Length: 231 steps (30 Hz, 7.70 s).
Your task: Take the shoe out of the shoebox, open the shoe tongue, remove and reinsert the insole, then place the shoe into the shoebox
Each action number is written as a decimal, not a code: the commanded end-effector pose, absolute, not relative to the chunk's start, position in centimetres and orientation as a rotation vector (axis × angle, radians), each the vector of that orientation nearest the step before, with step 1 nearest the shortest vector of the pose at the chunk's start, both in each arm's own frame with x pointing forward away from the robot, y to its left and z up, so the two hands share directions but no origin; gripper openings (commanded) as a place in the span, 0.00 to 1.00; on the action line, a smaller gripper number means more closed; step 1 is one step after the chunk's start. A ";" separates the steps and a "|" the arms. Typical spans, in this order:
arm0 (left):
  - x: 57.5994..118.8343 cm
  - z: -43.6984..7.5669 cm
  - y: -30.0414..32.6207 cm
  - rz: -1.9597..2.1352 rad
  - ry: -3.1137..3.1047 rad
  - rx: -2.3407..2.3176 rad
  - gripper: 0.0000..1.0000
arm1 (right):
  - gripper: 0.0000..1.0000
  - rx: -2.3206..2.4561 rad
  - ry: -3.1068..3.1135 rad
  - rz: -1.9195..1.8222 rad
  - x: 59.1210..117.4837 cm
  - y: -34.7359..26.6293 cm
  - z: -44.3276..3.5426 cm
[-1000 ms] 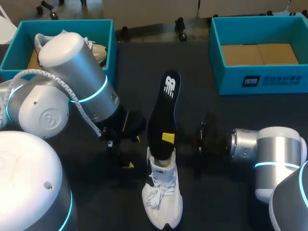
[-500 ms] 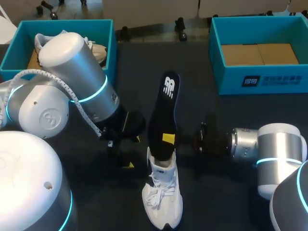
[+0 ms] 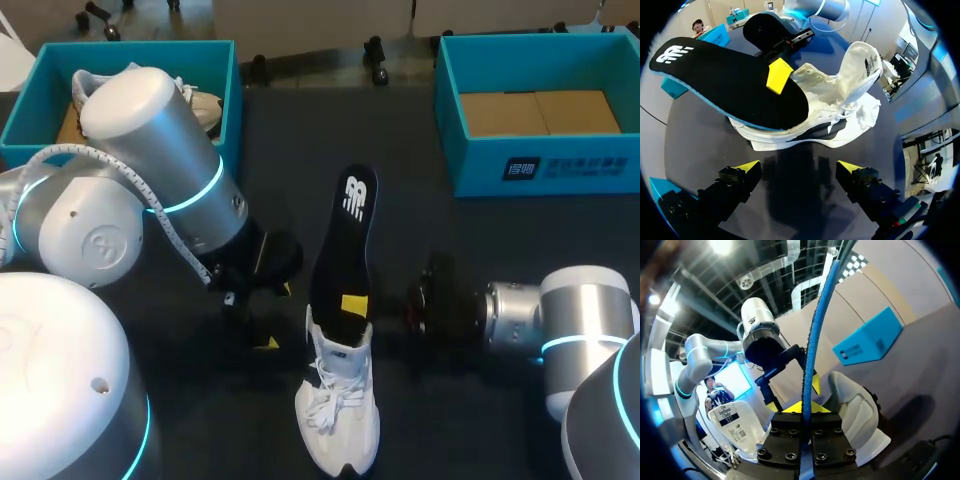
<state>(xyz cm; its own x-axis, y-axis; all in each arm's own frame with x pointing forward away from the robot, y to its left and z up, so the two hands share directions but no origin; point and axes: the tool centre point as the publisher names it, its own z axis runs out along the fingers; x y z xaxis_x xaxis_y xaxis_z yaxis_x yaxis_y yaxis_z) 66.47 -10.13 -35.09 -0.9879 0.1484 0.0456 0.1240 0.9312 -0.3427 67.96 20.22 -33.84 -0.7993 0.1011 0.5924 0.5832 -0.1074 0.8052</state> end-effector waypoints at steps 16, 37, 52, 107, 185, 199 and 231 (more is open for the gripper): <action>66.4 -35.2 -10.2 0.529 -3.018 -0.213 1.00 | 0.00 -0.755 -1.808 -1.886 66.4 20.6 -35.8; 66.4 -35.2 -10.2 0.529 -3.018 -0.213 1.00 | 0.13 -0.745 -1.835 -1.840 66.3 21.2 -35.4; 66.4 -35.2 -10.2 0.529 -3.018 -0.213 1.00 | 0.20 -0.719 -1.888 -1.827 66.9 21.7 -33.9; 66.4 -35.2 -10.2 0.529 -3.018 -0.213 1.00 | 0.16 -0.641 -1.972 -1.758 70.6 22.6 -32.0; 66.4 -35.2 -10.2 0.529 -3.018 -0.213 1.00 | 0.35 -0.698 -1.902 -1.782 66.7 22.9 -32.7; 66.4 -35.2 -10.2 0.529 -3.018 -0.213 1.00 | 0.17 -0.743 -1.925 -1.793 68.5 22.5 -31.4; 66.4 -35.2 -10.2 0.529 -3.018 -0.213 1.00 | 0.00 -0.926 -1.758 -1.649 64.9 23.4 -36.3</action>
